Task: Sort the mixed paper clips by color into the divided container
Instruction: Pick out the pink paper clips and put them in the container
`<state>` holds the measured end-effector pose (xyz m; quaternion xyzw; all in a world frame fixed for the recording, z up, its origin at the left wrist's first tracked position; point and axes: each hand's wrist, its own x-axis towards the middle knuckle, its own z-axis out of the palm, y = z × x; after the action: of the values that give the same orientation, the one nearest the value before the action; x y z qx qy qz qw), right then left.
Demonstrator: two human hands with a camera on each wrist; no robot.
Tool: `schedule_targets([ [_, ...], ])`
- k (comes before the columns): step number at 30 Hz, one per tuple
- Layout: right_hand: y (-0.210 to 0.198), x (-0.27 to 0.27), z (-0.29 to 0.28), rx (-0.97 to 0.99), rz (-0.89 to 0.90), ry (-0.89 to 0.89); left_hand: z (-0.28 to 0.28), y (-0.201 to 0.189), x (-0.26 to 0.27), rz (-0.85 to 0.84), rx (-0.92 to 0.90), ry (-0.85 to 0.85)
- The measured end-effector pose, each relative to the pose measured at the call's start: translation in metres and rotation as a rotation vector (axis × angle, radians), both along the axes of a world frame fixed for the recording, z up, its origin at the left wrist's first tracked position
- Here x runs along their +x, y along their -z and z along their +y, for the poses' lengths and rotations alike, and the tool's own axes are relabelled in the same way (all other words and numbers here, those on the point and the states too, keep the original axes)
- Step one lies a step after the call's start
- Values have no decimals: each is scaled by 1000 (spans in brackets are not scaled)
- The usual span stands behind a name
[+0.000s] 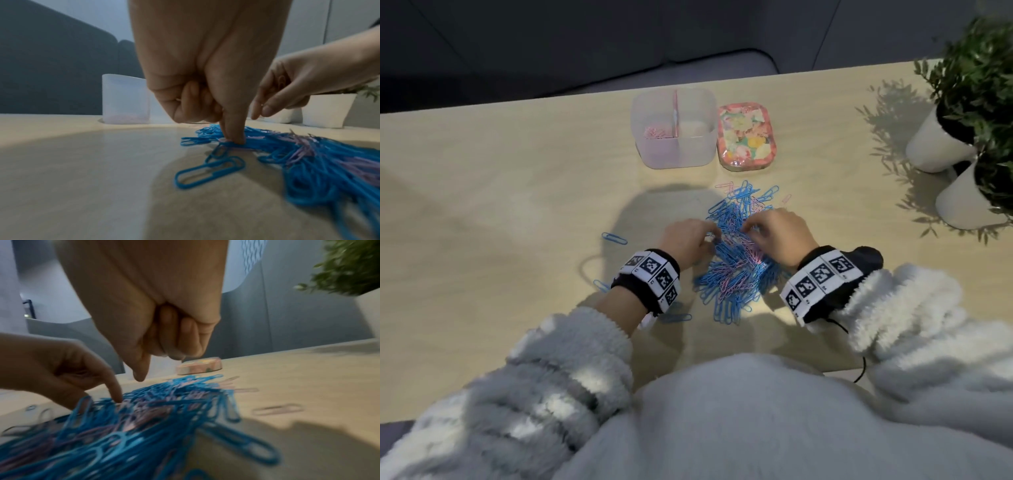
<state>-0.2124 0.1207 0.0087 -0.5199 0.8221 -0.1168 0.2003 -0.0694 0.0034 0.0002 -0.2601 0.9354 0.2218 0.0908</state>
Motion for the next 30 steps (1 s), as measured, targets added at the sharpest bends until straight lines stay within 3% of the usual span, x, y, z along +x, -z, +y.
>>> schedule_targets([
  [8,20,16,-27,111,-88,20,-8,8,15,4,70,-91],
  [11,15,5,-25,-18,-318,90,-13,8,29,46,141,-151],
  [15,5,-22,-11,-133,-602,365,-24,7,44,150,291,-310],
  [20,11,-45,1,-48,-436,425,-27,0,37,243,661,-548],
  [25,13,-31,-3,-82,-599,439,-16,-1,28,376,984,-613],
  [28,17,-33,-1,-133,-355,488,-13,2,23,429,1091,-666],
  [30,12,-29,2,-143,-179,403,-9,4,17,406,1130,-686],
])
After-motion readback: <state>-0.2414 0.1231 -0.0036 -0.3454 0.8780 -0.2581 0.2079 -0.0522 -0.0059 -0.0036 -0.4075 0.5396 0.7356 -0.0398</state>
